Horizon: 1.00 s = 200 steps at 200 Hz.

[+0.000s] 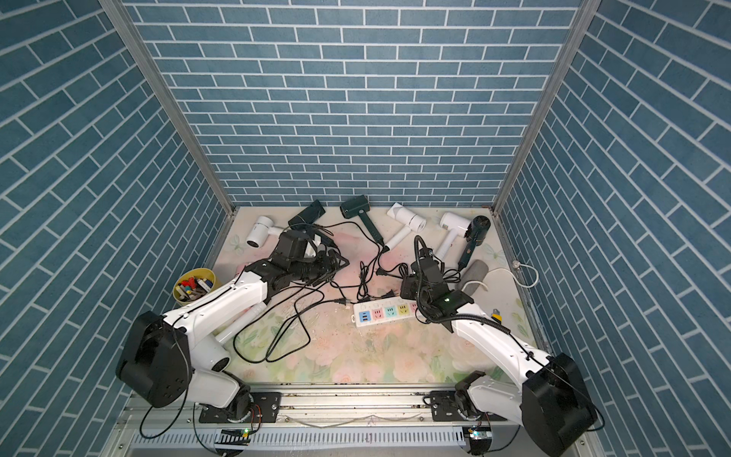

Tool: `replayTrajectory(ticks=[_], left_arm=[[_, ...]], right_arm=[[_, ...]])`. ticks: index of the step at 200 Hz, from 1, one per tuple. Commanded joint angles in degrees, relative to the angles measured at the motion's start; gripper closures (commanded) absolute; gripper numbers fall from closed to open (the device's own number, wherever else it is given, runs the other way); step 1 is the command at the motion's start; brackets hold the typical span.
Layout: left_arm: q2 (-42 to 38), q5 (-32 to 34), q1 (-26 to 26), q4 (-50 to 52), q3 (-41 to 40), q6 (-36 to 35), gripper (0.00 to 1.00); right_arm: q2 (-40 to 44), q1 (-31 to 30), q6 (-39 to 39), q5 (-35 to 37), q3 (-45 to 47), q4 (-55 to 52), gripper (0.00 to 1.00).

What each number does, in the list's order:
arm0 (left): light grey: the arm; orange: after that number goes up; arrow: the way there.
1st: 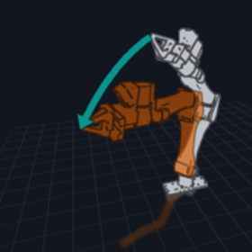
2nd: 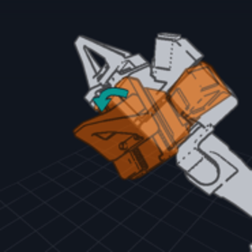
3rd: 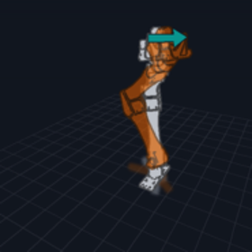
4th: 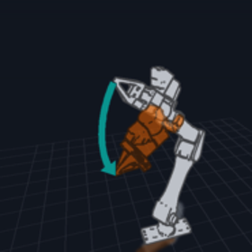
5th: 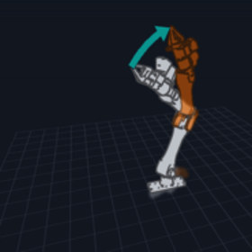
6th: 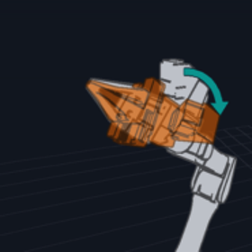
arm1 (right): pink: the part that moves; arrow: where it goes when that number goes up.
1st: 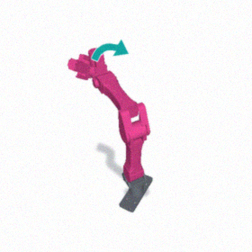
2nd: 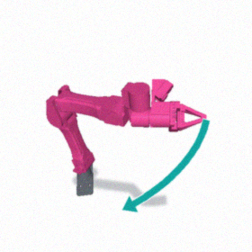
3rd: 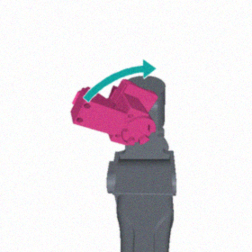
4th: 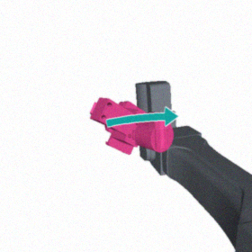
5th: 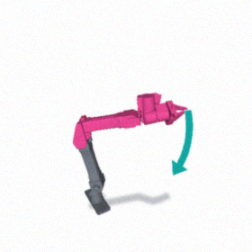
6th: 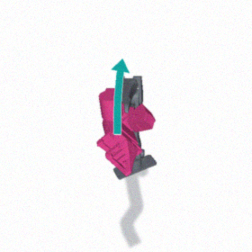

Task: Charge the blow dryers
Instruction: Pick up the plug from the center of the board.

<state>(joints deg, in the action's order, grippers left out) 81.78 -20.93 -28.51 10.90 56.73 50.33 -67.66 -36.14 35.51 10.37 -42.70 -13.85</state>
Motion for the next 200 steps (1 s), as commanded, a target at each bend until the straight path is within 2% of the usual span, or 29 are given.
replayTrajectory(ticks=[1, 24, 37, 78, 144, 200], left_arm=[[-3.32, 9.25, 0.21, 2.91, -2.82, -6.88, 0.19], [-5.44, 13.48, 0.26, 2.13, -5.74, -8.97, 0.19], [-6.26, 15.23, 0.29, 1.34, -7.05, -9.79, 0.19], [-6.34, 16.14, 0.84, 1.25, -8.04, -10.73, 0.19], [-5.91, 15.87, 1.03, 1.09, -8.3, -10.69, 0.19], [-5.54, 15.92, 1.14, 1.06, -8.22, -10.77, 0.19]], right_arm=[[-2.72, -3.07, 0.83, 13.98, -3.61, -9.86, 1.0], [-6.06, -5.44, 4.13, 21.32, -6.22, -15.71, 1.0], [-7.6, -6.13, 6.33, 23.14, -6.74, -17.29, 1.0], [-11.67, -8.36, 15.46, 28.95, -6.96, -19.37, 1.0], [-16.23, -10.17, 23.29, 31.01, -7.65, -15.83, 1.0], [-19.49, -10.53, 26.01, 30.13, -8.53, -14.12, 1.0]])
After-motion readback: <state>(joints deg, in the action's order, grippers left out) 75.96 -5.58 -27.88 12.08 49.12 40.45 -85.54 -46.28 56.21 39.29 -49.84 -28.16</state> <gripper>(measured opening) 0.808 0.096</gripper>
